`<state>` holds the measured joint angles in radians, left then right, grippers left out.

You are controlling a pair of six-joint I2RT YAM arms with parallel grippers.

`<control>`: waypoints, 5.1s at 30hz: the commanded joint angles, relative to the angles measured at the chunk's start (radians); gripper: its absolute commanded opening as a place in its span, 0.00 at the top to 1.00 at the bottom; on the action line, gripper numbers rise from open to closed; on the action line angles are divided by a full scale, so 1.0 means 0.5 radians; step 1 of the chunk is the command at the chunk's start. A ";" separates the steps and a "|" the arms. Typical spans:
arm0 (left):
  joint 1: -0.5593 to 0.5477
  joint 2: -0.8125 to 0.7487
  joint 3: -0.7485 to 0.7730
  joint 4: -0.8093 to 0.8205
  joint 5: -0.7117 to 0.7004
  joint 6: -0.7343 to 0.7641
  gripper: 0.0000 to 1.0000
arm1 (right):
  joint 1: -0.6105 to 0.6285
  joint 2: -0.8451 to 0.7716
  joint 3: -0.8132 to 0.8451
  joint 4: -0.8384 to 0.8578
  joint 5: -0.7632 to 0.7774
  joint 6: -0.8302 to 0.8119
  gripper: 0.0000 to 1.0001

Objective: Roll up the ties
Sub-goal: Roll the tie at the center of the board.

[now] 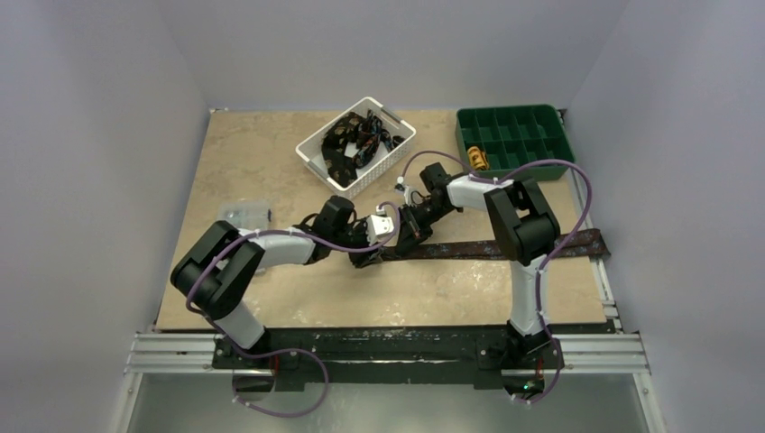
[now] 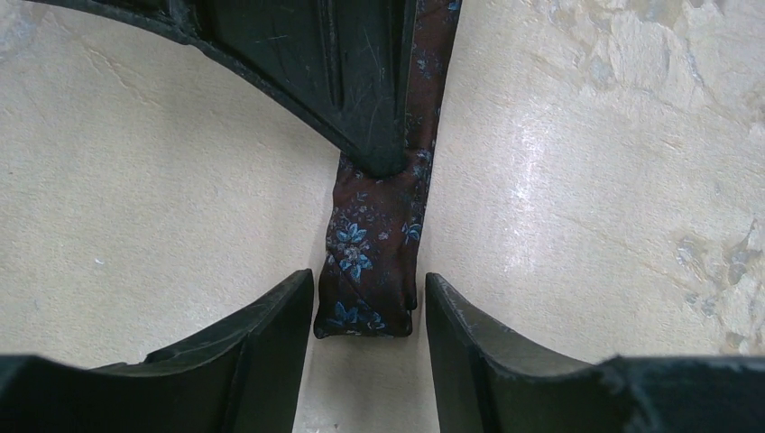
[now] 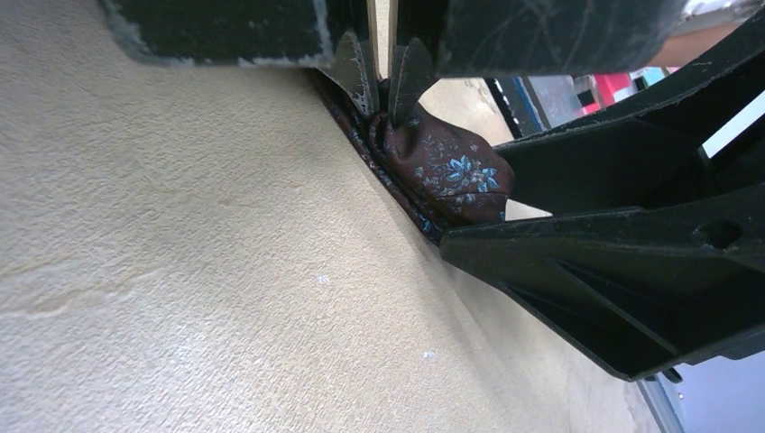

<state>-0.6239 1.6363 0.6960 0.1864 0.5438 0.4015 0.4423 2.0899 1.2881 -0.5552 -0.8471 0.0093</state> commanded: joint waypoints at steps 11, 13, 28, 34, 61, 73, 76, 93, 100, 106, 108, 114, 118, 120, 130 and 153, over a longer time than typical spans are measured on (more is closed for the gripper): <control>-0.093 -0.050 0.121 0.223 0.123 -0.195 0.71 | -0.001 0.058 -0.080 0.143 0.289 -0.069 1.00; -0.122 0.001 0.163 0.254 0.096 -0.213 0.71 | 0.001 0.063 -0.079 0.148 0.284 -0.065 1.00; -0.243 0.256 0.292 0.040 -0.087 -0.127 0.69 | 0.002 0.019 -0.090 0.193 0.193 -0.037 1.00; -0.256 0.172 0.164 -0.122 -0.080 -0.014 0.66 | -0.001 0.003 -0.090 0.203 0.164 -0.036 1.00; -0.258 0.310 0.243 -0.300 -0.275 0.013 0.73 | -0.095 -0.283 0.063 -0.147 -0.069 -0.067 0.60; -0.260 0.301 0.231 -0.289 -0.257 0.022 0.72 | -0.029 -0.224 -0.106 0.193 -0.093 0.247 0.57; -0.259 0.304 0.232 -0.286 -0.256 0.020 0.72 | -0.013 -0.204 -0.107 0.247 -0.136 0.283 0.62; -0.244 0.214 0.141 -0.115 -0.250 -0.058 0.44 | -0.069 -0.151 -0.137 0.055 0.037 0.004 1.00; -0.144 0.086 -0.034 0.242 -0.163 -0.212 0.37 | -0.125 -0.086 -0.185 0.071 0.140 -0.008 1.00; -0.093 0.035 -0.145 0.533 -0.091 -0.268 0.35 | -0.158 -0.078 -0.221 0.089 0.208 -0.008 1.00; -0.093 0.044 -0.153 0.575 -0.093 -0.266 0.34 | -0.158 -0.081 -0.225 0.087 0.230 -0.072 1.00; -0.118 0.157 -0.115 0.659 -0.022 -0.319 0.35 | -0.158 -0.122 -0.279 0.147 0.295 -0.078 1.00; -0.140 0.229 -0.065 0.692 -0.058 -0.399 0.42 | -0.158 -0.135 -0.308 0.197 0.334 -0.075 1.00; -0.150 0.212 -0.064 0.723 -0.075 -0.398 0.47 | -0.158 -0.134 -0.319 0.206 0.345 -0.084 1.00; -0.298 0.184 0.089 0.753 -0.130 -0.497 0.55 | -0.158 -0.123 -0.339 0.235 0.354 -0.095 1.00; -0.246 0.147 -0.194 0.713 -0.194 -0.277 0.51 | -0.158 -0.097 -0.322 0.200 0.354 -0.156 1.00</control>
<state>-0.7528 1.6745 0.5983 0.5121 0.4305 0.2131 0.3653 2.0090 1.1526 -0.4469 -0.8581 0.0124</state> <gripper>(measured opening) 0.509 0.019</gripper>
